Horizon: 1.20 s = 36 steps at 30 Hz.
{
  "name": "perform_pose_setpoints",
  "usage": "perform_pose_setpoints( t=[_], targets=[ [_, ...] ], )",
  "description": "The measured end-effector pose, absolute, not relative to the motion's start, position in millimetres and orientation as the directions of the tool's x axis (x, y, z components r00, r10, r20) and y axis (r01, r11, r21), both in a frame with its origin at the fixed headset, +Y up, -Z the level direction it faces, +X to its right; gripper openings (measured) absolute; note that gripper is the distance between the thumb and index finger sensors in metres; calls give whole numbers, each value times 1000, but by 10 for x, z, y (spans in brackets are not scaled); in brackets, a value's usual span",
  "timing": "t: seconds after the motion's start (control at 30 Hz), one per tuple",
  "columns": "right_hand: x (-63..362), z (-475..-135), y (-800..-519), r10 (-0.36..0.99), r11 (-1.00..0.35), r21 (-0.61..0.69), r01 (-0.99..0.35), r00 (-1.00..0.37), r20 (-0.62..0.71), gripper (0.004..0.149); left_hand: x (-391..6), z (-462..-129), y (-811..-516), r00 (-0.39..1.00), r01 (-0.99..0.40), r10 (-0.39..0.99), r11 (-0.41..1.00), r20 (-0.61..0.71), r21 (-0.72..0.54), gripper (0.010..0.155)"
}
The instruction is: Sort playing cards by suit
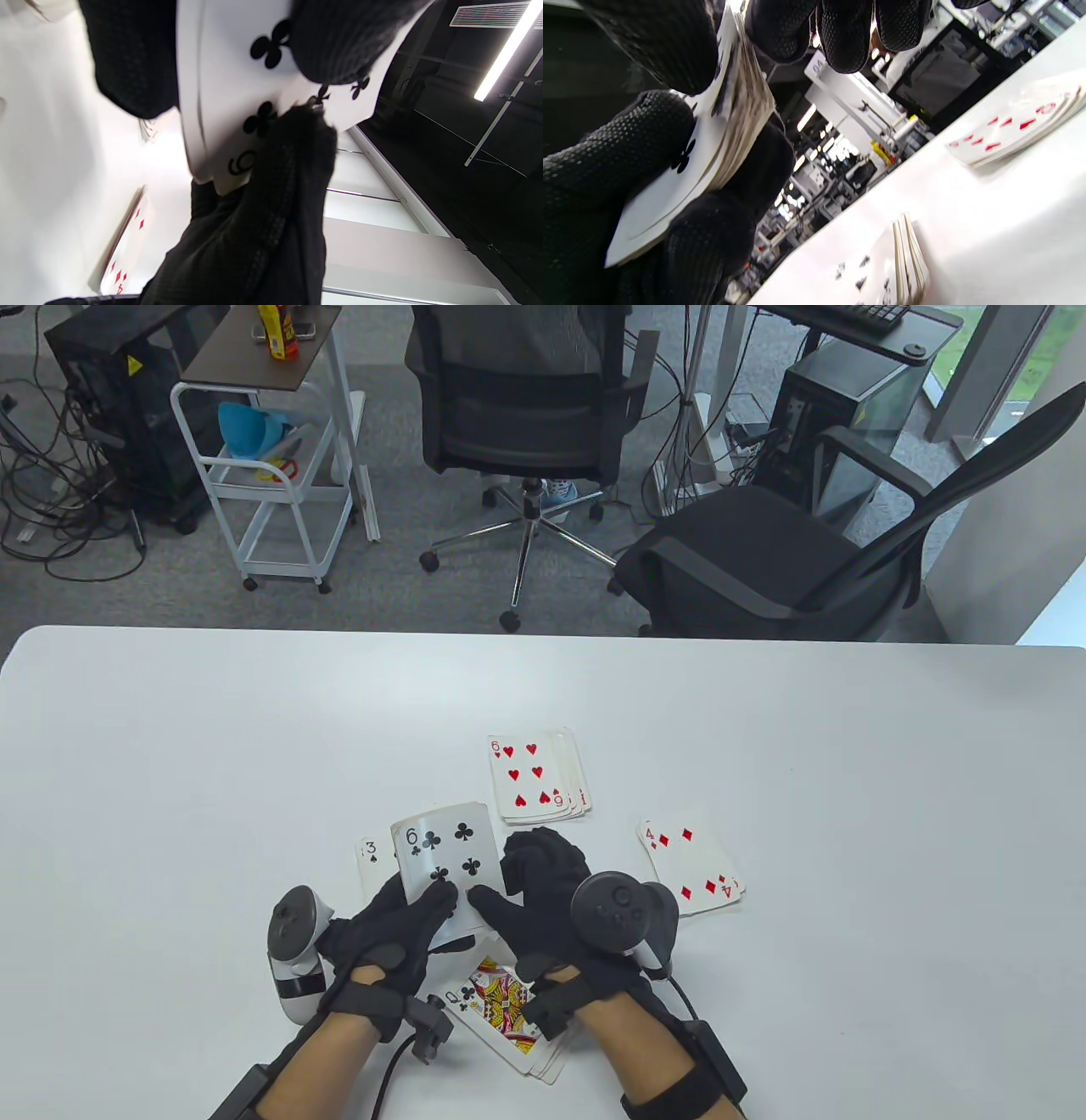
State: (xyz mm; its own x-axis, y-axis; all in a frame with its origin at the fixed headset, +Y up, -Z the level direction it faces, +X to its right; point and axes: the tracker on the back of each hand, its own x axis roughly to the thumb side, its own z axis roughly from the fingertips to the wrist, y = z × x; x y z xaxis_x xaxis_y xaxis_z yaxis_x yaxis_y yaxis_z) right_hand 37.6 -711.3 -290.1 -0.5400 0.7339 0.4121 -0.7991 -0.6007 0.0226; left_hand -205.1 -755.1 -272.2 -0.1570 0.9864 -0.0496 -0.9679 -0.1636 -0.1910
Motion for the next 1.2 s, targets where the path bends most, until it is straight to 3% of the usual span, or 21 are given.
perform_pose_setpoints(
  t=[0.13, 0.27, 0.47, 0.67, 0.8, 0.93, 1.07, 1.1, 1.2],
  targets=[
    [440, -2886, -7107, 790, -506, -46, -861, -485, 375, 57, -2018, -2740, -7545, -86, -960, 994, -100, -66, -263, 52],
    [485, -2873, -7082, 769, -516, -108, -850, -515, 378, 50, -1958, -2740, -7532, -11, -946, 998, -29, -56, -324, 52],
    [549, -2898, -7059, 794, -471, -107, -875, -474, 381, 39, -1979, -2755, -7583, -49, -946, 994, -78, -98, -315, 55],
    [617, -2932, -7070, 792, -481, -139, -866, -497, 356, 40, -2000, -2770, -7635, -133, -923, 975, -187, -179, -336, 57],
    [675, -2967, -7070, 806, -483, -135, -865, -499, 319, 40, -2076, -2779, -7622, -144, -938, 973, -192, -180, -290, 56],
    [794, -3029, -7124, 823, -475, -168, -864, -504, 262, 36, -2281, -2777, -7515, -219, -965, 971, -230, -96, -126, 54],
    [755, -3114, -7138, 812, -575, 84, -814, -555, 178, 36, -2412, -2778, -7440, -264, -962, 964, -266, -27, -60, 54],
    [683, -3126, -7141, 780, -626, 218, -749, -601, 175, 36, -2429, -2781, -7431, -271, -961, 962, -272, -18, -55, 54],
    [482, -3081, -7181, 695, -697, 413, -587, -694, 186, 36, -2428, -2788, -7423, -272, -961, 962, -272, -11, -57, 54]
  ],
)
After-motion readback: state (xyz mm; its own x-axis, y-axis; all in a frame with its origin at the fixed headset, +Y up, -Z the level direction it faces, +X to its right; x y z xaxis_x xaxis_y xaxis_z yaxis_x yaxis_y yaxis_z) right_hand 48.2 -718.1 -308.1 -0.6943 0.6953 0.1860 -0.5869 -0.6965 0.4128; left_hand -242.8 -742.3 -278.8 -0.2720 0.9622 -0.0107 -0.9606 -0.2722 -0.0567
